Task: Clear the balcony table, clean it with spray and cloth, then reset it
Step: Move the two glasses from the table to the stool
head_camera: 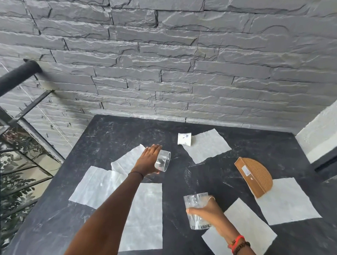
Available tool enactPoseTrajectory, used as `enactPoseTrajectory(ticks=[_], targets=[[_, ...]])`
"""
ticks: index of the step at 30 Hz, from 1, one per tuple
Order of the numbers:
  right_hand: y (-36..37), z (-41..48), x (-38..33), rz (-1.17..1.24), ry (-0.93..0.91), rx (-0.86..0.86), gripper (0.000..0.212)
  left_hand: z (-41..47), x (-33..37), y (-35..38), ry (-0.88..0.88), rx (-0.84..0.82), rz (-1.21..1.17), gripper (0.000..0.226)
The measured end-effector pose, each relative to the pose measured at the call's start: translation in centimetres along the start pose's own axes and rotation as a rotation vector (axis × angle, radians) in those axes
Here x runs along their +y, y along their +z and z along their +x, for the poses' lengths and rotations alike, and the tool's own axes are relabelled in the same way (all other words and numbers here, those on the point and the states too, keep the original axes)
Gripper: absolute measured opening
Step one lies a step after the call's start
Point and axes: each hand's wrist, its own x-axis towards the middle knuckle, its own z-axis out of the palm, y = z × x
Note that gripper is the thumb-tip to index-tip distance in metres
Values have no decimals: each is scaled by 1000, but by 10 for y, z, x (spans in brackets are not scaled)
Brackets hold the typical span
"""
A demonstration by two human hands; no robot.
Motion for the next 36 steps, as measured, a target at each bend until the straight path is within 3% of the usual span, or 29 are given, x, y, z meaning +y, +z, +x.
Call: enactPoseTrajectory(ticks=[4, 7, 14, 23, 31, 36], targets=[[10, 5, -13, 56, -18, -25, 48, 10, -5, 6, 15, -20, 8, 110], [17, 9, -22, 92, -19, -36, 62, 16, -9, 11, 39, -22, 14, 108], [26, 14, -35, 167, -47, -69, 65, 18, -10, 15, 83, 98, -43, 84], [31, 15, -48, 221, -116, -6, 68, -10, -5, 2, -158, 295, -390, 85], [43, 7, -50, 187, -218, -79, 80, -75, -3, -3, -375, 510, -637, 88], [63, -10, -58, 152, -325, -133, 74, -136, -1, -4, -513, 692, -698, 86]])
